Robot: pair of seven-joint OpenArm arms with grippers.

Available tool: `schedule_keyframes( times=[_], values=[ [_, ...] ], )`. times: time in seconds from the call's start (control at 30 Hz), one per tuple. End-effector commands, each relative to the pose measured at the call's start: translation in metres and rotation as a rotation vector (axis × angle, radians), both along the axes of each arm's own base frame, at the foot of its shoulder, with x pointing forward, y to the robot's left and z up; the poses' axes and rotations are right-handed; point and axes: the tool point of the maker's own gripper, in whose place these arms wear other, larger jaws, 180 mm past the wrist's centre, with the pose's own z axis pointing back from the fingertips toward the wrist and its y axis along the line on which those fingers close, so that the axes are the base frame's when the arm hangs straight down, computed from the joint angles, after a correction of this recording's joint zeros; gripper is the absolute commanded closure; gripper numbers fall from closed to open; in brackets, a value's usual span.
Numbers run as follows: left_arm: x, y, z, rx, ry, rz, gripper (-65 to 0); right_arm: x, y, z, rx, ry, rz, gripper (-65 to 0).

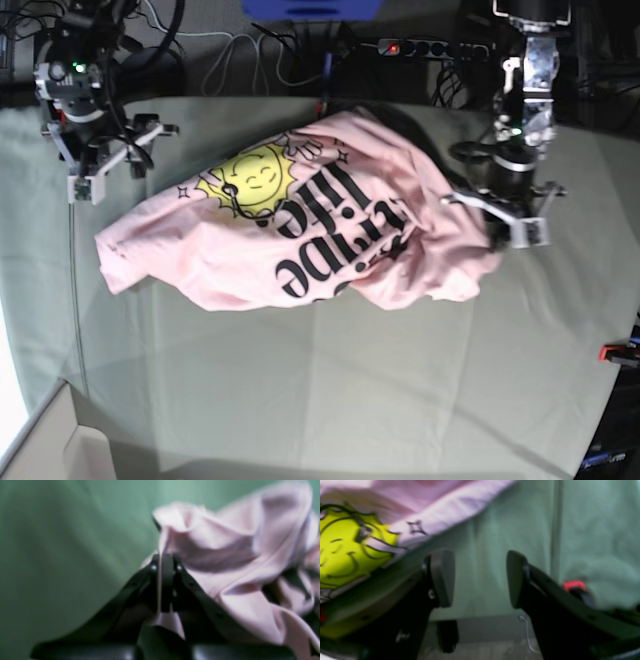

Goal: Layout the t-shirt on the table in an organized manner, then fold the t-shirt properly
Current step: 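Regrasp the t-shirt ends with both grippers at opposite sides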

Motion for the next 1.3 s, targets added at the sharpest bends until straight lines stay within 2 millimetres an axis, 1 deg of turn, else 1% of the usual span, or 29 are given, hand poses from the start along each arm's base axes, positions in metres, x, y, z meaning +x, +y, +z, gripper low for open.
schedule_keyframes(
  times=[0.0, 0.1, 0.13, 0.17, 0.27, 0.4, 0.47, 0.57, 0.63, 0.7, 0.83, 0.93, 1.0, 1.07, 1.13, 1.17, 1.23, 1.27],
  values=[
    [0.005, 0.008, 0.025, 0.022, -0.079, 0.013, 0.0, 0.012, -0.003, 0.008, -0.009, -0.044, 0.006, -33.6],
    [-0.008, 0.017, 0.050, 0.014, -0.139, 0.072, -0.1, 0.019, -0.007, -0.001, -0.003, -0.028, 0.010, -33.7],
    [-0.012, 0.019, 0.057, 0.012, -0.156, 0.091, -0.1, 0.018, -0.007, -0.008, 0.002, -0.012, 0.015, -33.7],
    [-0.017, 0.022, 0.063, 0.009, -0.168, 0.112, -0.1, 0.022, -0.005, -0.010, 0.004, -0.008, 0.030, -33.7],
    [-0.035, 0.024, 0.069, -0.006, -0.177, 0.161, -0.1, 0.020, 0.009, -0.022, 0.020, 0.029, 0.140, -33.7],
    [-0.062, 0.023, 0.079, -0.020, -0.181, 0.222, -0.1, 0.011, 0.024, -0.028, 0.038, 0.059, 0.272, -33.7],
    [-0.076, 0.023, 0.078, -0.032, -0.168, 0.257, -0.1, 0.010, 0.029, -0.028, 0.041, 0.063, 0.314, -34.1],
    [-0.094, 0.023, 0.076, -0.043, -0.148, 0.297, -0.1, 0.008, 0.032, -0.033, 0.052, 0.075, 0.327, -37.4],
    [-0.102, 0.022, 0.073, -0.048, -0.137, 0.312, -0.1, 0.014, 0.030, -0.036, 0.055, 0.076, 0.327, -38.7],
    [-0.106, 0.022, 0.071, -0.048, -0.126, 0.315, -0.1, 0.021, 0.030, -0.043, 0.073, 0.083, 0.323, -38.7],
    [-0.106, 0.023, 0.070, -0.047, -0.123, 0.314, -0.1, 0.042, 0.035, -0.056, 0.119, 0.091, 0.315, -38.7],
    [-0.106, 0.023, 0.070, -0.047, -0.122, 0.312, -0.1, 0.058, 0.038, -0.060, 0.142, 0.083, 0.312, -37.6],
    [-0.104, 0.023, 0.070, -0.051, -0.124, 0.311, -0.1, 0.070, 0.039, -0.056, 0.147, 0.065, 0.313, -35.4],
    [-0.103, 0.023, 0.070, -0.051, -0.124, 0.311, -0.1, 0.080, 0.039, -0.051, 0.144, 0.044, 0.315, -30.0],
    [-0.103, 0.023, 0.072, -0.047, -0.130, 0.308, -0.1, 0.091, 0.044, -0.043, 0.144, 0.017, 0.352, -20.0],
    [-0.102, 0.023, 0.073, -0.046, -0.134, 0.308, -0.1, 0.097, 0.048, -0.038, 0.144, 0.001, 0.387, -13.2],
    [-0.100, 0.027, 0.075, -0.032, -0.139, 0.298, -0.1, 0.112, 0.047, -0.027, 0.137, -0.034, 0.385, -0.3],
    [-0.100, 0.029, 0.077, -0.023, -0.140, 0.292, -0.1, 0.119, 0.047, -0.023, 0.133, -0.049, 0.388, 0.0]
  ],
)
